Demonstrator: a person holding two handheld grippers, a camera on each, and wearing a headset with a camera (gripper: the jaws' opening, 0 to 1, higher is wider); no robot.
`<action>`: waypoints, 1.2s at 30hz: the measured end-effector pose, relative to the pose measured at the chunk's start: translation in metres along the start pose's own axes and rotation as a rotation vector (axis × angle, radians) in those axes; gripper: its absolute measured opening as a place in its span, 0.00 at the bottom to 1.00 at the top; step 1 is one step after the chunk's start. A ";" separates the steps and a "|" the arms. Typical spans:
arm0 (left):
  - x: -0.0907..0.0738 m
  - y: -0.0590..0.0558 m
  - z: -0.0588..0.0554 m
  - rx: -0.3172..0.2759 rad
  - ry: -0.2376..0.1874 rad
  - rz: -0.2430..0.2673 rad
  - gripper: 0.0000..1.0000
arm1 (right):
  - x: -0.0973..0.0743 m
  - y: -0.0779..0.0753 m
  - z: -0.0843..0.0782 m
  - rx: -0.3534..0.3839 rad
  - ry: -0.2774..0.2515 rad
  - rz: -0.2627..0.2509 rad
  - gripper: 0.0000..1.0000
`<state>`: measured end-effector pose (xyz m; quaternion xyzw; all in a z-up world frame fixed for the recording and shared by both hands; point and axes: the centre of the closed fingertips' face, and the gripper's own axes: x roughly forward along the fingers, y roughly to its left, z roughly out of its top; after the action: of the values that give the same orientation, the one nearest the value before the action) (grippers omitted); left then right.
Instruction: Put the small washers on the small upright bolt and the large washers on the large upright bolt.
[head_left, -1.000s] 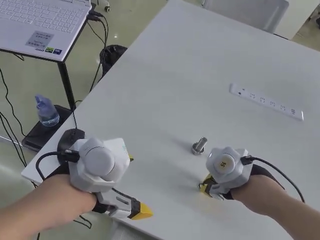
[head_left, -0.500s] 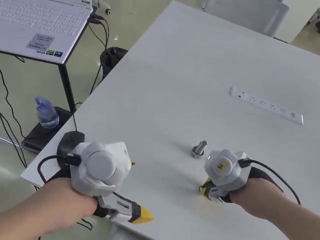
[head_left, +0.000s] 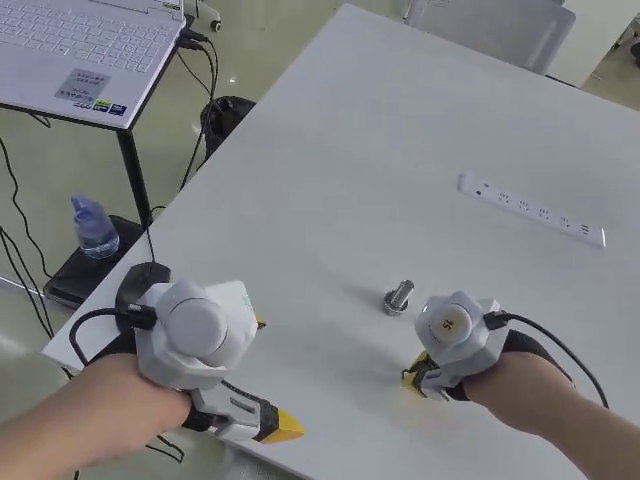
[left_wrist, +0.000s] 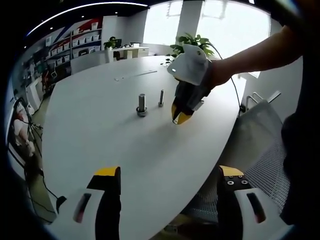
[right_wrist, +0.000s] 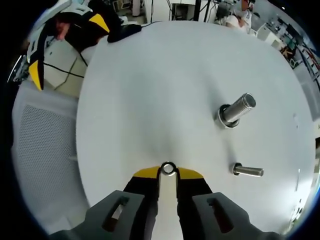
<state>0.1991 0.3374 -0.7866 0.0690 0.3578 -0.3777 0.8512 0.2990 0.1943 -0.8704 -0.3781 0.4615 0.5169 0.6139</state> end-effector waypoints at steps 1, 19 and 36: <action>0.000 0.000 0.000 -0.002 -0.002 0.000 0.78 | -0.002 0.000 -0.001 0.008 0.000 0.002 0.13; -0.002 0.004 0.003 -0.018 -0.018 0.020 0.82 | -0.020 -0.011 -0.019 0.060 0.018 0.004 0.13; -0.003 0.007 0.008 -0.023 -0.033 0.026 0.86 | -0.044 -0.036 -0.034 0.072 0.013 -0.026 0.13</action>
<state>0.2069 0.3407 -0.7800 0.0573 0.3470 -0.3637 0.8625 0.3269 0.1435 -0.8383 -0.3650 0.4789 0.4893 0.6310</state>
